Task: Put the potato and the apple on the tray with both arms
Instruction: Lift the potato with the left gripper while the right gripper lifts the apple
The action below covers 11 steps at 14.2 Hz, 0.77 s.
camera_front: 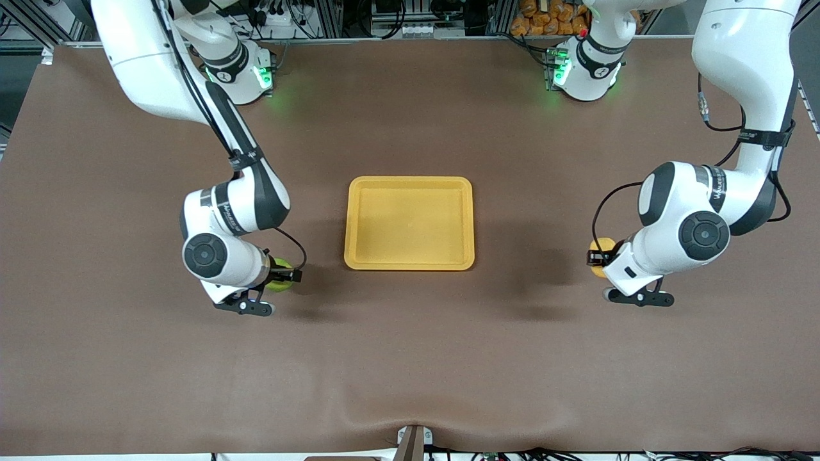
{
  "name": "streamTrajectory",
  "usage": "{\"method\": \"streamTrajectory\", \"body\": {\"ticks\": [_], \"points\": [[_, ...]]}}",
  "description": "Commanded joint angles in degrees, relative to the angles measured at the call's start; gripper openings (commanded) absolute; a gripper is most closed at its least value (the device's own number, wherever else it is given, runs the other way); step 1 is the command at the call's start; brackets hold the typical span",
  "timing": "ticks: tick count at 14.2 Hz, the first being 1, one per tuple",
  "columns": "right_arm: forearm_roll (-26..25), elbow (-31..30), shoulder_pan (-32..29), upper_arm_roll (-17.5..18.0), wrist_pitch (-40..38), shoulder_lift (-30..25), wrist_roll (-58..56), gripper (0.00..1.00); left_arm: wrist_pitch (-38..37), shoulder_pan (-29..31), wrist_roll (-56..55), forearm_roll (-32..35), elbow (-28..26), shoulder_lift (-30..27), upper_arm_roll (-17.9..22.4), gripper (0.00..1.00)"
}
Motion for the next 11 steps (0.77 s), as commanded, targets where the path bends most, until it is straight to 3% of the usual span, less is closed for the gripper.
{"method": "streamTrajectory", "body": {"ticks": [1, 7, 11], "points": [[-0.7, -0.6, -2.0, 0.6, -3.6, -3.0, -1.0, 0.0, -1.6, 0.4, -0.3, 1.0, 0.0, -1.3, -3.1, 0.0], [-0.4, -0.7, -2.4, 0.7, -8.9, -7.1, -0.8, 0.0, -1.6, -0.6, -6.1, 1.1, 0.5, -1.4, -8.0, 0.0], [0.2, -0.9, -1.0, 1.2, -9.9, -7.9, 1.2, 0.0, -1.6, -5.4, -13.3, 0.5, 2.4, -0.2, -9.3, 0.0]]}}
